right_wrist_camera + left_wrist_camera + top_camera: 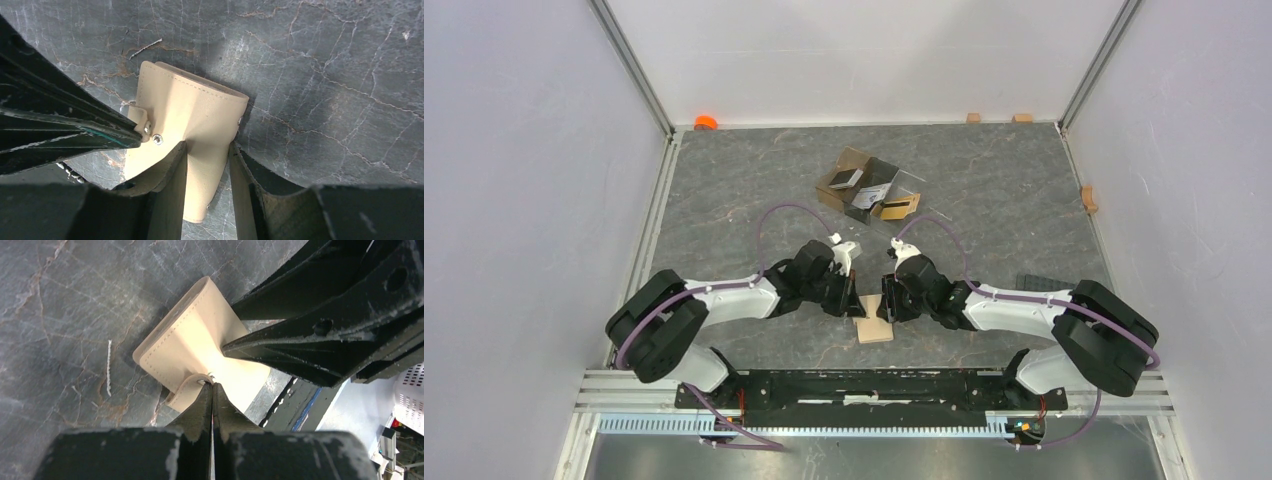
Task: Put the credit cards into the card holder
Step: Close the card holder at the center of the board.
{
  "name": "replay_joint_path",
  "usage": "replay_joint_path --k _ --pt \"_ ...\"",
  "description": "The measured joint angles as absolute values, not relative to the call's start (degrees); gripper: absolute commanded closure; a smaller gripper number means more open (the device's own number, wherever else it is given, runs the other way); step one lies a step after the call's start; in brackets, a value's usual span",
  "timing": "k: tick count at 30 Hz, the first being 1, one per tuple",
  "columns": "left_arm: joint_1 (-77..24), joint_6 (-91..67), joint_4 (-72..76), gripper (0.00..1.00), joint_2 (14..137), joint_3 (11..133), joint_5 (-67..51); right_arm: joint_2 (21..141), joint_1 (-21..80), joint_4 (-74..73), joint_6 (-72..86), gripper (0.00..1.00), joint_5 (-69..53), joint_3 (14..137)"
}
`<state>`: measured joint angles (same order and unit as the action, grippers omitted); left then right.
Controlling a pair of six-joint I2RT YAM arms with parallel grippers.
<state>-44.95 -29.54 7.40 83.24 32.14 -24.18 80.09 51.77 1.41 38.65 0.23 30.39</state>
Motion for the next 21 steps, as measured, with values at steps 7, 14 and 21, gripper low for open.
replay_joint_path --k 7,14,21 --pt "-44.9 -28.1 6.2 0.98 86.4 34.7 -26.5 79.9 51.8 1.9 38.6 0.60 0.2 30.1" --pt "-44.9 -25.3 3.2 0.98 87.0 36.1 -27.8 79.8 51.7 2.4 38.6 0.60 0.2 29.8" --pt "-44.9 -23.2 0.1 0.98 87.1 37.3 -28.7 79.7 51.8 2.7 38.6 0.60 0.1 29.5"
